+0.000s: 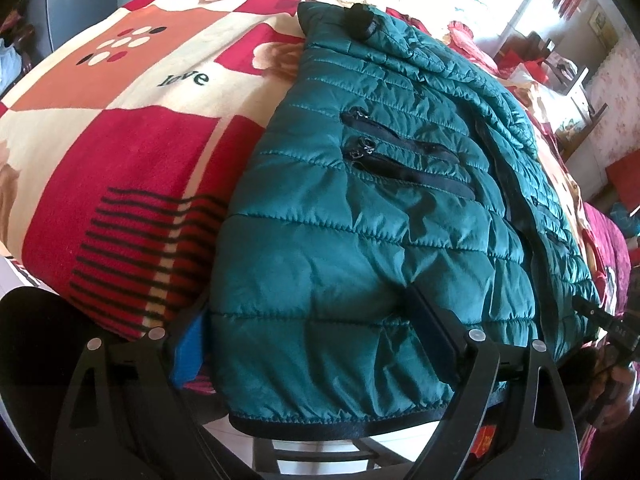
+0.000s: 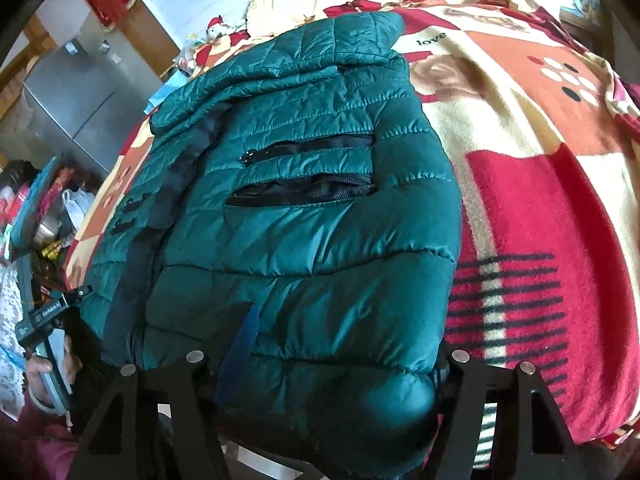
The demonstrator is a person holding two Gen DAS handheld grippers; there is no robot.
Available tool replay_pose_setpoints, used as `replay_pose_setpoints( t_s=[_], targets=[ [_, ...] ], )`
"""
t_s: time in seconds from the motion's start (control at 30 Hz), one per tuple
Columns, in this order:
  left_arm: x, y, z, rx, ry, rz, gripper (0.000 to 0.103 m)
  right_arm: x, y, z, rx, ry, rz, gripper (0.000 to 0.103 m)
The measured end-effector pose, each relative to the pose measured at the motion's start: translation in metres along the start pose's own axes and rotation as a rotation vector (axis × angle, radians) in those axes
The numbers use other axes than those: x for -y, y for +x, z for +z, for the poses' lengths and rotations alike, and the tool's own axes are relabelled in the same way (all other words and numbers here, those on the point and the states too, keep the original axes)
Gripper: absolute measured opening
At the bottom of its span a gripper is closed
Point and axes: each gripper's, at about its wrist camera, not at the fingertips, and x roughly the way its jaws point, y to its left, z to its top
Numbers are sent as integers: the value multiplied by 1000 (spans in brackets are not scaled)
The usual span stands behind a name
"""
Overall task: Fold large clothes
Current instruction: 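Grasp the jacket hem with both tools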
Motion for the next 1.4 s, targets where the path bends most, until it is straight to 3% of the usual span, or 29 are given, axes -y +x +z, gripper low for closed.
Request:
replay_pose_setpoints(
  t_s=[0.17, 0.23, 0.3, 0.37, 0.47, 0.57, 0.83, 1.4],
  targets=[
    [1, -1, -2, -2, 15, 1, 90, -7, 0, -3, -7, -58, -27, 69],
    [4, -1, -4, -6, 31, -9, 87, -9, -1, -2, -7, -74, -30, 51],
    [6, -4, -5, -5, 43, -34, 70, -11, -5, 1, 3, -86, -36, 36],
    [6, -7, -6, 4, 62, -26, 47, -9, -10, 4, 19, -80, -27, 26],
    [3, -17, -3, 26, 80, -29, 28, -9, -16, 6, 36, -82, -17, 19],
    [-2, -29, 5, 38, 72, -68, 19, -11, -31, 15, 81, -73, 25, 18],
    [9, -62, 28, 138, 111, -103, 15, -25, -62, 53, 201, -38, 134, 18],
    [22, -80, 90, 270, 86, -120, 13, -30, -69, 117, 297, -22, 88, 17]
  ],
)
